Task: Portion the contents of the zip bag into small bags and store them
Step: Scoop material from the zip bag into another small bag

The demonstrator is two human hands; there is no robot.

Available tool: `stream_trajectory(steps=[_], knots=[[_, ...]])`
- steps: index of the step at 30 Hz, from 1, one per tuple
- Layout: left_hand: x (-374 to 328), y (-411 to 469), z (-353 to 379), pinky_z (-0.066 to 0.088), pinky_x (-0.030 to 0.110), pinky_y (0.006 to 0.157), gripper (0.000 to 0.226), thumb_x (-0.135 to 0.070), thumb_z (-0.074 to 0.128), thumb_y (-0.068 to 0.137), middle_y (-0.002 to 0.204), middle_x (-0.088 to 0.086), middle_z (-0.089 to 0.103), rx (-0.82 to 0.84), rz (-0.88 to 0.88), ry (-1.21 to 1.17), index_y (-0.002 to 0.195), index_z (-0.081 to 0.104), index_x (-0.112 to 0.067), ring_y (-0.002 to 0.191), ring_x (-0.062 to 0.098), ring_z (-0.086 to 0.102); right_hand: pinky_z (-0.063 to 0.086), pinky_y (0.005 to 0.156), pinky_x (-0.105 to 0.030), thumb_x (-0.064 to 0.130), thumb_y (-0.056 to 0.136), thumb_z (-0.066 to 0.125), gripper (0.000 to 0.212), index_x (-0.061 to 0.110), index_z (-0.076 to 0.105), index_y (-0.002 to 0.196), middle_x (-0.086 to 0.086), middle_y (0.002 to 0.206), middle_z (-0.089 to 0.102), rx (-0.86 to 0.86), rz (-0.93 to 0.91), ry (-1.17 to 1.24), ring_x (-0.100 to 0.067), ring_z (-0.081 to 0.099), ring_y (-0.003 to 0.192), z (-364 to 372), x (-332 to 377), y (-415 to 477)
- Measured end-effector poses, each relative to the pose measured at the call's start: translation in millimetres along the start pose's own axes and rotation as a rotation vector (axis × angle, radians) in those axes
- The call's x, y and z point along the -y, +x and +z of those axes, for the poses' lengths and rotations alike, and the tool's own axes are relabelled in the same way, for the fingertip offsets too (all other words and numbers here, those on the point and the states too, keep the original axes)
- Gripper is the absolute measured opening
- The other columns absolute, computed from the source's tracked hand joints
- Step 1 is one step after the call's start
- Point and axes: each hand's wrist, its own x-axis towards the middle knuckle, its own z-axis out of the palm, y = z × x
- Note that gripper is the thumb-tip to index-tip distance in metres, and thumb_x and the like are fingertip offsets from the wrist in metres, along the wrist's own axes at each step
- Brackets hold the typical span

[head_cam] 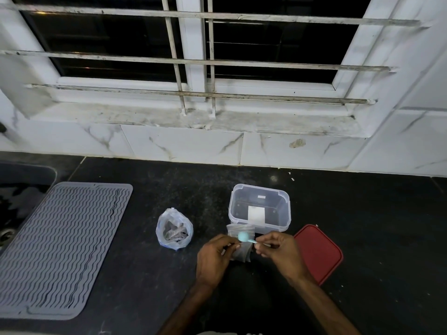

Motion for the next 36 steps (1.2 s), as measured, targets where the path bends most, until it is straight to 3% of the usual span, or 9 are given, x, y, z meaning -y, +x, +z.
stream_trajectory(steps=[8,21,25,36], knots=[[6.0,-1.0,1.1,0.054,0.020,0.077,0.017,-0.027,0.078,0.080,0.090,-0.027,0.069,-0.012,0.000,-0.004,0.095,0.074,-0.034,0.086,-0.008,0.065,0.060,0.071,-0.031,0.003,0.073,0.082,0.017,0.014,0.076,0.084,0.000,0.079,0.077,0.004,-0.032,-0.132,-0.016,0.074,0.074,-3.2,-2.4,2.5],[6.8,-2.4,2.3,0.054,0.021,0.080,0.015,-0.021,0.078,0.080,0.092,-0.024,0.070,-0.019,-0.016,-0.027,0.090,0.077,-0.032,0.088,-0.006,0.066,0.056,0.064,-0.025,-0.008,0.073,0.078,0.018,0.007,0.074,0.083,-0.008,0.079,0.076,0.005,0.063,-0.001,-0.018,0.072,0.071,-2.8,-3.5,5.9],[8.0,-1.4,4.0,0.055,0.023,0.079,0.013,-0.021,0.079,0.080,0.092,-0.022,0.071,-0.032,-0.011,-0.031,0.090,0.077,-0.030,0.086,-0.006,0.066,0.057,0.062,-0.023,-0.002,0.083,0.073,0.010,0.004,0.069,0.091,-0.016,0.083,0.076,0.036,0.128,0.098,-0.021,0.071,0.069,-1.7,-1.5,4.0],[4.7,0.0,6.4,0.056,0.026,0.072,0.016,-0.023,0.076,0.082,0.094,-0.021,0.068,-0.007,-0.049,-0.036,0.092,0.072,-0.035,0.084,0.002,0.066,0.058,0.064,-0.024,0.005,0.089,0.067,0.011,0.000,0.066,0.099,-0.013,0.084,0.076,0.018,0.174,0.153,-0.021,0.072,0.071,-8.1,5.5,-1.8]])
